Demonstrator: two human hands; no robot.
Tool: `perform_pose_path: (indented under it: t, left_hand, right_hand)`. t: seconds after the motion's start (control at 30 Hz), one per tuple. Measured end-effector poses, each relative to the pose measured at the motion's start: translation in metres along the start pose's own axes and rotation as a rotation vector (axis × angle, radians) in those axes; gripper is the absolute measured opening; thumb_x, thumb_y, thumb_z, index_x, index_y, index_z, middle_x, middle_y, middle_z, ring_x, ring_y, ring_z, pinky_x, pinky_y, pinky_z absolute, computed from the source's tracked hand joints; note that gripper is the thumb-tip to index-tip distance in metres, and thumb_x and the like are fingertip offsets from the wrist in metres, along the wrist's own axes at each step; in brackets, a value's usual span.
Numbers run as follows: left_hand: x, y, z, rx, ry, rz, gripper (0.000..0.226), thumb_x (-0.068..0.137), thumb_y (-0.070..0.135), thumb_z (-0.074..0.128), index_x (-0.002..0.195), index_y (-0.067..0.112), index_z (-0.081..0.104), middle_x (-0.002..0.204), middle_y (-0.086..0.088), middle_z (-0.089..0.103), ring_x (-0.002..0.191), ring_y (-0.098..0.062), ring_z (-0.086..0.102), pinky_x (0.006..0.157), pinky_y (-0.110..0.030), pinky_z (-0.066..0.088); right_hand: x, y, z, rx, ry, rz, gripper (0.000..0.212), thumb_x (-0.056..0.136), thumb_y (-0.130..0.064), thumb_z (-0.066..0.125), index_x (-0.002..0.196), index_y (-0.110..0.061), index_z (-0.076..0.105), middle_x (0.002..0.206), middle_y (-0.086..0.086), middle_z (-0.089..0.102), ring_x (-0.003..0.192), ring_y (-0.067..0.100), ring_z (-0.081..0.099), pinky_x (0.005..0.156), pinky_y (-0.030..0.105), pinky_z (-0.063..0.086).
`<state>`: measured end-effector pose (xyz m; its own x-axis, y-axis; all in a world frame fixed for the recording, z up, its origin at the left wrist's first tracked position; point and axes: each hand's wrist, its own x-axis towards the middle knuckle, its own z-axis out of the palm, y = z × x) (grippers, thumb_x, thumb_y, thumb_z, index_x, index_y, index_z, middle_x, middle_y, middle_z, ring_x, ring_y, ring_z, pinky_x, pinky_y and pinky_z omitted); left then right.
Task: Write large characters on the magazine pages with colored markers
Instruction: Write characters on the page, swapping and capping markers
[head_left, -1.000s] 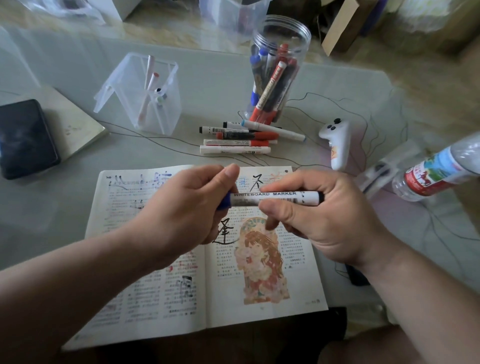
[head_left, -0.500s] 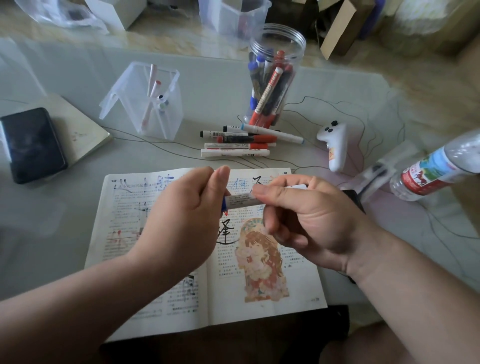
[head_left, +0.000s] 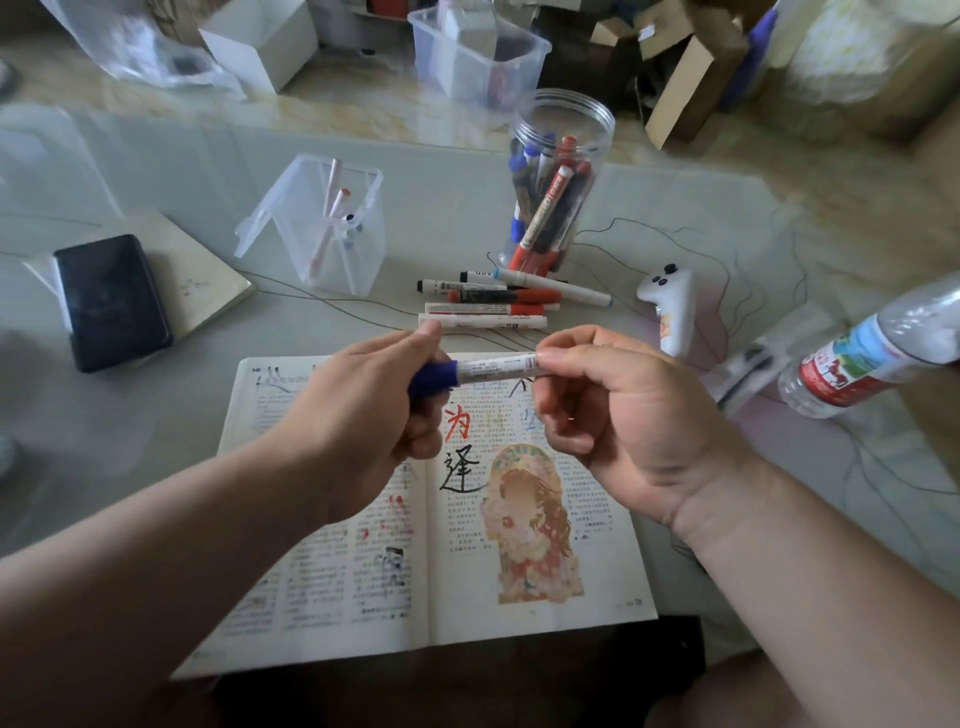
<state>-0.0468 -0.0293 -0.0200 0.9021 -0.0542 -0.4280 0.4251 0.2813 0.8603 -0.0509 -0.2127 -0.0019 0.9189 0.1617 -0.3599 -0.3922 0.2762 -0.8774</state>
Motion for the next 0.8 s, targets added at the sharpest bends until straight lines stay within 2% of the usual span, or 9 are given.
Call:
perform_pose_path:
  t: [0.13,0.27,0.4,0.47,0.53,0.57,0.67,0.73,0.8]
  left_hand:
    - [-0.004,0.005,-0.002,-0.091,0.01,0.043,0.024,0.097,0.022,0.061,0.082,0.003,0.06,0.067,-0.011,0.048,0.052,-0.017,0.035,0.047,-0.028,0.037]
    - [-0.006,0.009,-0.005,-0.12,-0.021,0.098,0.024,0.084,0.022,0.069,0.092,0.0,0.065,0.066,-0.005,0.05,0.057,-0.016,0.042,0.055,-0.026,0.045]
    - [-0.009,0.006,-0.003,0.006,-0.047,0.145,0.023,0.071,0.03,0.075,0.077,0.008,0.075,0.065,-0.005,0.05,0.058,-0.015,0.048,0.057,-0.024,0.05]
    - [-0.011,0.004,-0.001,0.102,-0.074,0.158,0.023,0.068,0.034,0.076,0.074,0.011,0.077,0.062,-0.004,0.052,0.059,-0.016,0.049,0.06,-0.024,0.051]
    - [-0.012,0.002,0.001,0.19,-0.113,0.182,0.03,0.064,0.039,0.079,0.076,0.011,0.079,0.065,-0.005,0.061,0.063,-0.016,0.053,0.065,-0.026,0.052]
    - [-0.013,0.002,0.002,0.216,-0.131,0.193,0.035,0.061,0.04,0.08,0.079,0.01,0.079,0.071,-0.008,0.067,0.066,-0.019,0.057,0.069,-0.03,0.055]
    - [-0.016,0.004,0.007,0.232,-0.17,0.201,0.04,0.061,0.038,0.083,0.086,0.007,0.079,0.086,-0.019,0.074,0.078,-0.029,0.067,0.083,-0.044,0.058]
    - [-0.016,0.007,0.009,0.244,-0.194,0.222,0.028,0.068,0.032,0.088,0.087,0.013,0.081,0.084,-0.014,0.074,0.075,-0.024,0.065,0.075,-0.039,0.055]
    - [-0.016,0.011,0.012,0.247,-0.167,0.254,0.023,0.078,0.037,0.077,0.089,0.017,0.08,0.083,-0.005,0.072,0.071,-0.019,0.06,0.065,-0.034,0.05]
  right_hand:
    - [-0.004,0.003,-0.004,-0.112,0.014,-0.009,0.011,0.09,0.0,0.061,0.085,-0.011,0.06,0.069,0.016,0.066,0.056,0.019,0.053,0.043,0.024,0.031]
    - [-0.008,0.006,-0.006,-0.403,-0.025,-0.11,0.012,0.089,-0.001,0.071,0.087,-0.01,0.063,0.079,0.013,0.074,0.067,0.015,0.063,0.056,0.024,0.044]
    - [-0.011,0.008,-0.002,-0.739,-0.005,-0.225,0.016,0.08,-0.023,0.085,0.08,-0.021,0.069,0.073,-0.005,0.072,0.059,0.002,0.061,0.066,0.027,0.047]
    - [-0.012,0.008,0.001,-0.816,0.016,-0.279,0.015,0.078,-0.029,0.086,0.079,-0.023,0.072,0.073,-0.011,0.072,0.058,-0.001,0.06,0.065,0.021,0.046]
    - [-0.013,0.006,0.004,-0.82,0.036,-0.321,0.016,0.077,-0.028,0.086,0.085,-0.023,0.073,0.074,-0.016,0.072,0.059,-0.003,0.061,0.061,0.013,0.044]
    - [-0.013,0.006,0.005,-0.798,0.029,-0.322,0.02,0.077,-0.026,0.087,0.091,-0.023,0.072,0.075,-0.016,0.073,0.063,-0.003,0.064,0.063,0.013,0.047]
    - [-0.012,0.005,0.007,-0.73,-0.045,-0.301,0.038,0.08,-0.021,0.086,0.109,-0.025,0.063,0.086,-0.004,0.078,0.08,0.015,0.075,0.077,0.04,0.061]
    - [-0.012,0.003,0.005,-0.705,-0.066,-0.345,0.041,0.082,-0.015,0.084,0.115,-0.025,0.061,0.088,0.002,0.078,0.078,0.019,0.075,0.073,0.04,0.06]
    - [-0.01,0.001,0.001,-0.707,-0.041,-0.389,0.04,0.082,-0.011,0.081,0.112,-0.028,0.062,0.084,0.002,0.077,0.068,0.014,0.069,0.061,0.032,0.053]
